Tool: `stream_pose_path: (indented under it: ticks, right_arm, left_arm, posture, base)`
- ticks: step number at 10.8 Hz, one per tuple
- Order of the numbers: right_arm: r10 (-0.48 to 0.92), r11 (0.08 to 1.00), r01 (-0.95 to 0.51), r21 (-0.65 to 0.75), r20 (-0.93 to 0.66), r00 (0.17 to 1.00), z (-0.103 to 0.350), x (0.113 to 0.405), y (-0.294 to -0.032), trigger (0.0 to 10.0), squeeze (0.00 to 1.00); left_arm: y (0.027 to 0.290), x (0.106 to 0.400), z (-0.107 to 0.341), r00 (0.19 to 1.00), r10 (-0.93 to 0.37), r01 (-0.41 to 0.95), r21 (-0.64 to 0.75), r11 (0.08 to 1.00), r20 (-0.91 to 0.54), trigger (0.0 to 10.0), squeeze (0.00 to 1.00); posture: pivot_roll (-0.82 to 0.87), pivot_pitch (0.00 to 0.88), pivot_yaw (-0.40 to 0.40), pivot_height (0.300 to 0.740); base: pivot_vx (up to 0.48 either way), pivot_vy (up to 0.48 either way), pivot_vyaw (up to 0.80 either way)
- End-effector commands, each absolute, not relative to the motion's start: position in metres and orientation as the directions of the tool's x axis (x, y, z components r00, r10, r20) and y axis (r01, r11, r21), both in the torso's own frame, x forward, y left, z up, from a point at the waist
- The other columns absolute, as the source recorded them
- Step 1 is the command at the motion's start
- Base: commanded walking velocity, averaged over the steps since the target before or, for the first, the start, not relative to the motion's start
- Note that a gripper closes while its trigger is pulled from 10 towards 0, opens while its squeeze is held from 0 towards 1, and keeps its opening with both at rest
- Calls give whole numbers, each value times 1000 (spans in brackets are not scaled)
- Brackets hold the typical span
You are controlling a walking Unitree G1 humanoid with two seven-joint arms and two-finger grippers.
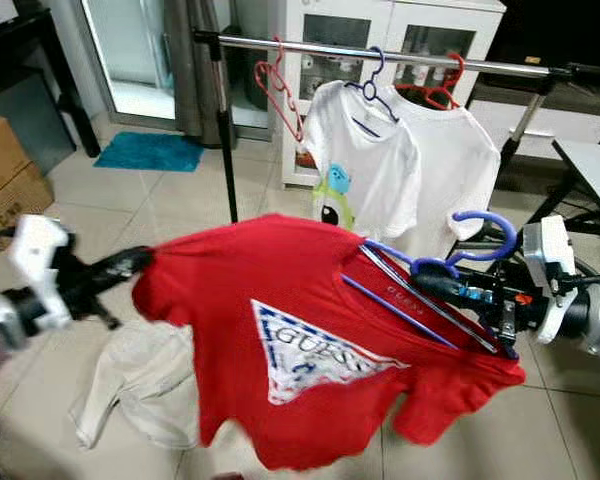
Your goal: Hang hanger
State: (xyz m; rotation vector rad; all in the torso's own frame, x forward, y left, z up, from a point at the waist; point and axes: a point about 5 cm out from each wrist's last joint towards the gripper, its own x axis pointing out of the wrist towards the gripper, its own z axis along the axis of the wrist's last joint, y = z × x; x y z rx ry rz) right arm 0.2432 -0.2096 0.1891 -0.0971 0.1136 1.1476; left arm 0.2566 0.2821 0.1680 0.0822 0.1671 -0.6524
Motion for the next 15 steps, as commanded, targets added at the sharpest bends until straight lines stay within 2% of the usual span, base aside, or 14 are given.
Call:
stream_pose_path:
  ticks: [1, 5, 6, 7, 8, 9, 10, 11, 12, 13, 14, 15]
  right_arm:
    - [909, 390, -919, -58, -137, 394, 198, 245, -206, 10000, 0]
    - [866, 431, -899, -74, -247, 436, 189, 252, -208, 10000, 0]
    - [846, 440, -894, -81, -295, 443, 184, 255, -206, 10000, 0]
    - [844, 425, -899, -101, -315, 435, 182, 256, -200, 10000, 0]
    - [815, 451, -881, -144, -335, 473, 180, 259, -196, 10000, 0]
    - [780, 504, -851, -150, -344, 523, 176, 263, -193, 10000, 0]
    - [699, 635, -764, -111, -338, 630, 166, 272, -190, 10000, 0]
    - [529, 822, -568, -44, -313, 789, 151, 282, -189, 10000, 0]
    - [418, 903, -429, 26, -283, 863, 138, 276, -186, 10000, 0]
    - [355, 932, -358, 45, -294, 887, 126, 268, -184, 10000, 0]
    - [211, 973, -230, -22, -326, 921, 111, 262, -179, 10000, 0]
    - [154, 982, -183, -52, -344, 926, 108, 263, -177, 10000, 0]
  left_arm:
    - [281, 262, 179, 786, -598, 613, 66, 787, -158, 10000, 1000]
    - [299, 265, 205, 794, -590, 607, 154, 780, -143, 10000, 1000]
    - [286, 272, 219, 773, -627, 633, 192, 750, -96, 10000, 1000]
    - [263, 280, 232, 718, -694, 687, 207, 696, -52, 10000, 1000]
    - [234, 286, 236, 647, -761, 751, 206, 628, -42, 10000, 537]
    - [220, 287, 227, 638, -765, 763, 204, 613, -89, 10000, 0]
    - [201, 288, 210, 664, -735, 743, 230, 629, -136, 10000, 0]
    - [179, 289, 184, 754, -644, 655, 218, 723, -128, 10000, 0]
    - [167, 286, 169, 822, -556, 569, 206, 796, -124, 10000, 0]
    - [167, 287, 160, 887, -451, 461, 211, 862, -100, 10000, 0]
    - [170, 285, 146, 941, -319, 332, 134, 934, -109, 10000, 0]
    - [166, 284, 143, 952, -287, 299, 136, 944, -104, 10000, 0]
  posture:
    - [86, 0, -25, 740]
    - [83, 0, -34, 740]
    - [90, 0, -50, 740]
    - [91, 0, -51, 740]
    - [86, 0, -41, 740]
    - [85, 0, -38, 740]
    - [80, 0, -40, 740]
    - [77, 0, -42, 740]
    - [80, 0, -40, 740]
    - [86, 0, -37, 740]
    - [83, 0, -30, 740]
    - [88, 0, -25, 740]
  base:
    - [0, 0, 0]
    - [0, 0, 0]
    - [0, 0, 0]
    - [0, 0, 0]
    - [0, 0, 0]
    - [0, 0, 0]
    - [0, 0, 0]
    - [0, 0, 0]
    - [0, 0, 0]
    - [0, 0, 0]
    - [0, 0, 0]
    - [315, 0, 0]
